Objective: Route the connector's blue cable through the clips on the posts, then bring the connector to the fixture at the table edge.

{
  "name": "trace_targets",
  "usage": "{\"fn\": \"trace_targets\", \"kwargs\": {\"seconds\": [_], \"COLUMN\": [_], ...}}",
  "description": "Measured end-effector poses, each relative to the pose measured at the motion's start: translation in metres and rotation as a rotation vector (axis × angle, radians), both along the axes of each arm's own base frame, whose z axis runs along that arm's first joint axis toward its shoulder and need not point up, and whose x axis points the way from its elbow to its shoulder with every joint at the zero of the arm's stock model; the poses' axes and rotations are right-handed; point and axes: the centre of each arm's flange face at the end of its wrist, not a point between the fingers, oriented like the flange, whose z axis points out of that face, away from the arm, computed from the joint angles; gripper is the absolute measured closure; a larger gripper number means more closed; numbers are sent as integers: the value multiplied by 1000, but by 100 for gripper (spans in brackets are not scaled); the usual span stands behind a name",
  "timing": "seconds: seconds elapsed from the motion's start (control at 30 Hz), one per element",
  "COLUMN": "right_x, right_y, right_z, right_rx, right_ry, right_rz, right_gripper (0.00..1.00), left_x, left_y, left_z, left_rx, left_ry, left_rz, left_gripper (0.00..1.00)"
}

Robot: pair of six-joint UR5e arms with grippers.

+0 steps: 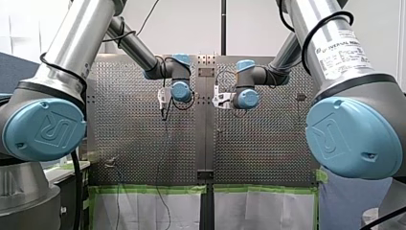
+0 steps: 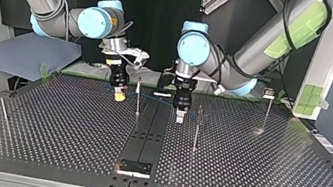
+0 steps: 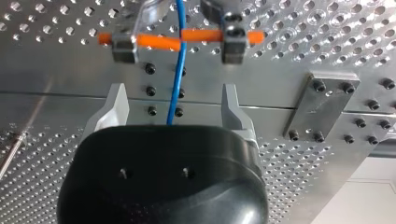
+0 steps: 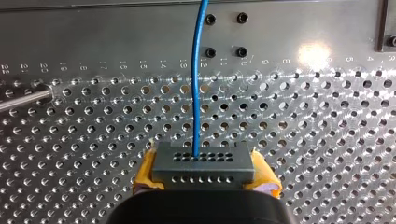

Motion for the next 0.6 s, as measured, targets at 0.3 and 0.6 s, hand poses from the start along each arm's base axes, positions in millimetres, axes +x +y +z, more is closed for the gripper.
{"fn": "trace_targets", "kwargs": {"seconds": [0.3,0.6], "right_x": [2,0], "right_y": [3,1], "right_z": [0,-1], "right_rx": [3,10], "right_ry": [2,4], "right_rz": [5,1], "right_gripper": [100,100], "left_x": [7,3], "left_y": [7,2], "left_z": [2,2], "left_rx": [-1,8], "left_ry": [1,2], "left_rz": [5,-12], "left_gripper": [2,21]}}
